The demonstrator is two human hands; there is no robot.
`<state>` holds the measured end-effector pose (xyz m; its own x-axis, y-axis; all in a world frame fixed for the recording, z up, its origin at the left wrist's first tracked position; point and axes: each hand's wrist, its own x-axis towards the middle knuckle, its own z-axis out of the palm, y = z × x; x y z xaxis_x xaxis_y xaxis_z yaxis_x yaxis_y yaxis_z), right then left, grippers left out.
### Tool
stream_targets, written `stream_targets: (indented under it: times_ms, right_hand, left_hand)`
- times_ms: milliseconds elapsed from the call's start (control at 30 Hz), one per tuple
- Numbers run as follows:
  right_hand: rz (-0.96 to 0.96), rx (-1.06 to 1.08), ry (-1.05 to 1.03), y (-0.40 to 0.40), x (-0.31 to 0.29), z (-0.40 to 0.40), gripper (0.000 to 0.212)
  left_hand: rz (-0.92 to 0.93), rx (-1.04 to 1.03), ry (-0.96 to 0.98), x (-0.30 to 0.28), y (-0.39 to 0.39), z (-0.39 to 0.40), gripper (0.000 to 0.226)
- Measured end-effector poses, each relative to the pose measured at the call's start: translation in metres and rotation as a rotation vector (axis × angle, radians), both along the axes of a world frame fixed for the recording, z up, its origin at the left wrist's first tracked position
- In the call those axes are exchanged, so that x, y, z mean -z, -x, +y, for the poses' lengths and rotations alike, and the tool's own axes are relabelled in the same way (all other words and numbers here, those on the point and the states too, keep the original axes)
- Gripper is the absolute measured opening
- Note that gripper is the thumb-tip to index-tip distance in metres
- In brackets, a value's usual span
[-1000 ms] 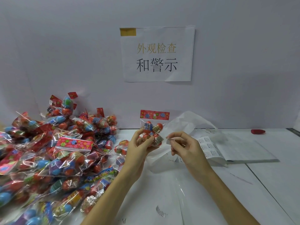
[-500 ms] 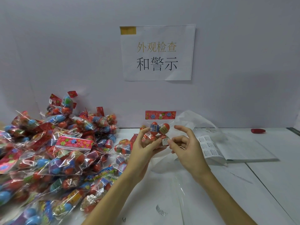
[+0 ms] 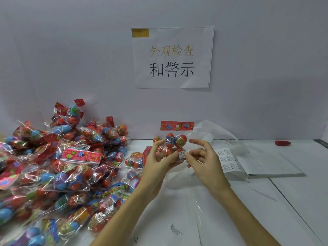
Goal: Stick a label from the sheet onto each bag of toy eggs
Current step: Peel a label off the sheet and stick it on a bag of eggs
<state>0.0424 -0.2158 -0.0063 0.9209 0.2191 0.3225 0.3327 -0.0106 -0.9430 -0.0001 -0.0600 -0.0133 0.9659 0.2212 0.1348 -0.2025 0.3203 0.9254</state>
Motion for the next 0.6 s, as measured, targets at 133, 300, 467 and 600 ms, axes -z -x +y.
stream_targets:
  times_ms: [133,300,467,600]
  right_hand:
    - [0.001,-0.013,-0.004,-0.001,0.0,-0.001,0.04]
    - [-0.084,0.198,0.156,-0.006,0.007,-0.002,0.046]
    - [0.108,0.016,0.013,-0.005,-0.001,-0.002,0.032]
    - [0.001,-0.085,0.08,0.001,-0.004,0.002,0.036]
  left_hand:
    - [-0.005,-0.042,-0.065,0.001,-0.001,-0.001,0.062]
    - [0.006,-0.125,-0.05,0.001,-0.001,-0.003,0.071]
    - [-0.001,-0.078,0.029,-0.006,0.002,0.001,0.066]
    - [-0.053,0.043,0.024,-0.009,0.006,-0.006,0.061]
